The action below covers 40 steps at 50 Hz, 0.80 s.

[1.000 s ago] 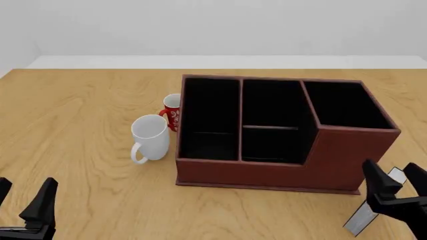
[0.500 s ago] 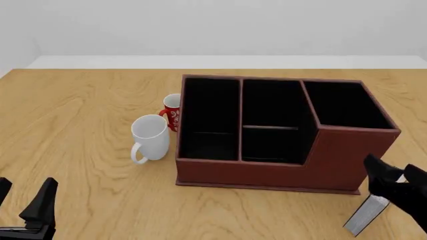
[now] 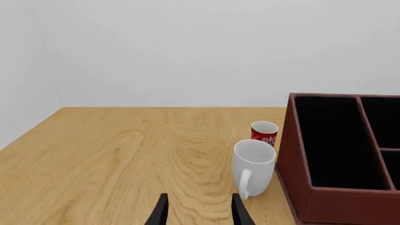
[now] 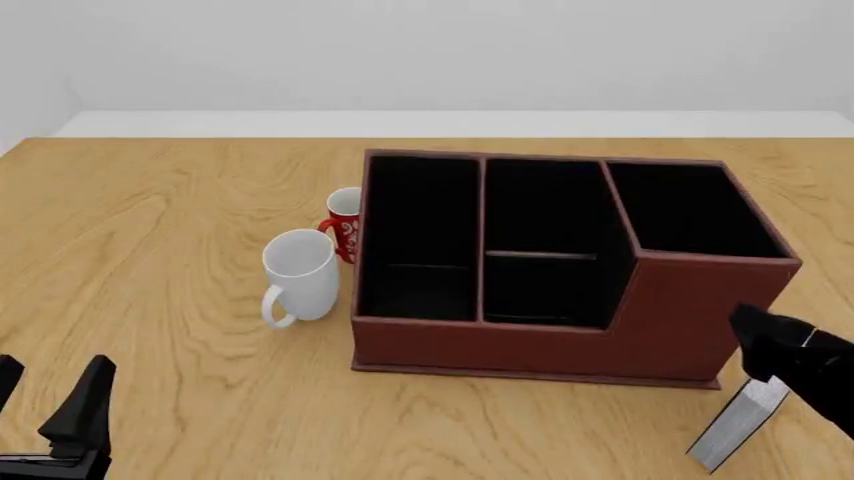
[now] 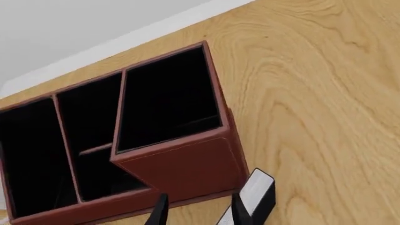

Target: Pick up the book and place it in the right compartment of the caddy.

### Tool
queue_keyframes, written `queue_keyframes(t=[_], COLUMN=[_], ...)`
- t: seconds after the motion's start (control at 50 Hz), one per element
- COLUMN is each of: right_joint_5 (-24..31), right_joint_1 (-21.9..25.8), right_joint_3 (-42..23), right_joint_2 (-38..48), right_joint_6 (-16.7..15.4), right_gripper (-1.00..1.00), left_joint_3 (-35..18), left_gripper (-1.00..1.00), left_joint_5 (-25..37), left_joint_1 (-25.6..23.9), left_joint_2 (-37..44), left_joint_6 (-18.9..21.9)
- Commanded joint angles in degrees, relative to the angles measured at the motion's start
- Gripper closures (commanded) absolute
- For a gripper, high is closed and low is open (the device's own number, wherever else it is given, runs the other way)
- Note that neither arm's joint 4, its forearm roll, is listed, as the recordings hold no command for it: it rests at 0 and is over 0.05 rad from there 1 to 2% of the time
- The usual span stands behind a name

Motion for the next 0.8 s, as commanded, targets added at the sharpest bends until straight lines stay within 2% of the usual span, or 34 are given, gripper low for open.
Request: queue_keyframes(t=[0.02, 0.14, 0.18, 0.2, 0.24, 0.44, 0.46, 0.54, 0.56, 0.58, 0.62, 0.8], right_joint_5=[6.18, 8.83, 9.82, 10.65, 10.81, 14.74, 14.78, 15.41, 15.66, 15.74, 15.87, 15.49], right_joint_1=[0.03, -0.50, -0.43, -0.75, -0.70, -1.86, -1.71, -2.15, -2.50, -2.70, -3.01, -3.64], right_joint_3=[-1.47, -2.34, -2.97, -3.50, -3.42, -6.09, -5.94, -5.90, -6.53, -6.05, -6.10, -3.57], right_joint_2=[-1.62, -2.72, -2.71, -2.22, -2.80, -2.53, -2.78, -2.82, -1.70, -2.14, -1.64, -1.98], right_joint_6=[3.52, 4.57, 4.12, 2.84, 4.06, 3.47, 4.43, 3.78, 1.57, 2.77, 1.88, 3.60], right_gripper=[-1.00, -1.00, -1.00, -1.00, -1.00, -1.00, -1.00, -1.00, -1.00, -1.00, -1.00, -1.00], left_joint_3=[0.00, 0.00, 0.00, 0.00, 0.00, 0.00, 0.00, 0.00, 0.00, 0.00, 0.00, 0.00], left_gripper=[-1.00, -1.00, -1.00, -1.00, -1.00, -1.00, -1.00, -1.00, -1.00, -1.00, -1.00, -1.00], left_joint_5=[0.00, 0.00, 0.00, 0.00, 0.00, 0.00, 0.00, 0.00, 0.00, 0.00, 0.00, 0.00], left_joint_1=[0.00, 0.00, 0.00, 0.00, 0.00, 0.00, 0.00, 0.00, 0.00, 0.00, 0.00, 0.00], left_joint_2=[0.00, 0.00, 0.00, 0.00, 0.00, 0.00, 0.00, 0.00, 0.00, 0.00, 0.00, 0.00], left_joint_6=[0.00, 0.00, 0.00, 0.00, 0.00, 0.00, 0.00, 0.00, 0.00, 0.00, 0.00, 0.00])
